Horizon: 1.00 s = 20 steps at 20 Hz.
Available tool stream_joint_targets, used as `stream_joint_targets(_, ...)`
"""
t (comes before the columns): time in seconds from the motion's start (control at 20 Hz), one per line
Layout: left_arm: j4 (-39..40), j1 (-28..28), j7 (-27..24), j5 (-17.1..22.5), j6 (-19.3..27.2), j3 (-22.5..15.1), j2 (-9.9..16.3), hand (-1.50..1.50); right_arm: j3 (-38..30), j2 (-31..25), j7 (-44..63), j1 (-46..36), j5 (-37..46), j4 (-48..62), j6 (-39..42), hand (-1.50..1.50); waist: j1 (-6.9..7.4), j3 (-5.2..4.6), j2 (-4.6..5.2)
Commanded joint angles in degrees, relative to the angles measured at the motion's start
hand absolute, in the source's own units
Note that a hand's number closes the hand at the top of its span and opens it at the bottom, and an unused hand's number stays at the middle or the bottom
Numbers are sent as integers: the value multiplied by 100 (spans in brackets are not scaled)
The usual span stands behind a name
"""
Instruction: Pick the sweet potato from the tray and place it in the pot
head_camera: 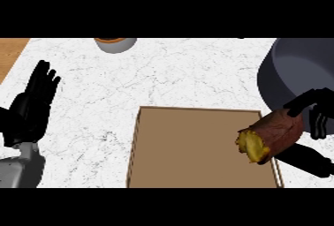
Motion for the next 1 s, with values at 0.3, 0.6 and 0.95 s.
stream_joint_targets(0.3,-141,-4,97,-47,-152,-17,-83,0,-1726,-398,-1277,-516,-1053,1949,-342,150,81,1,21)
stream_joint_targets(0.6,368,-155,-264,-11,-315,181,-72,0,-2646,-879,-1892,-1214,-1965,3342,-252,150,72,0,26)
stream_joint_targets(0.95,58,106,-337,-218,-172,-132,-328,0,-2390,-1683,-2813,-860,45,4476,-1295,150,177,2,68)
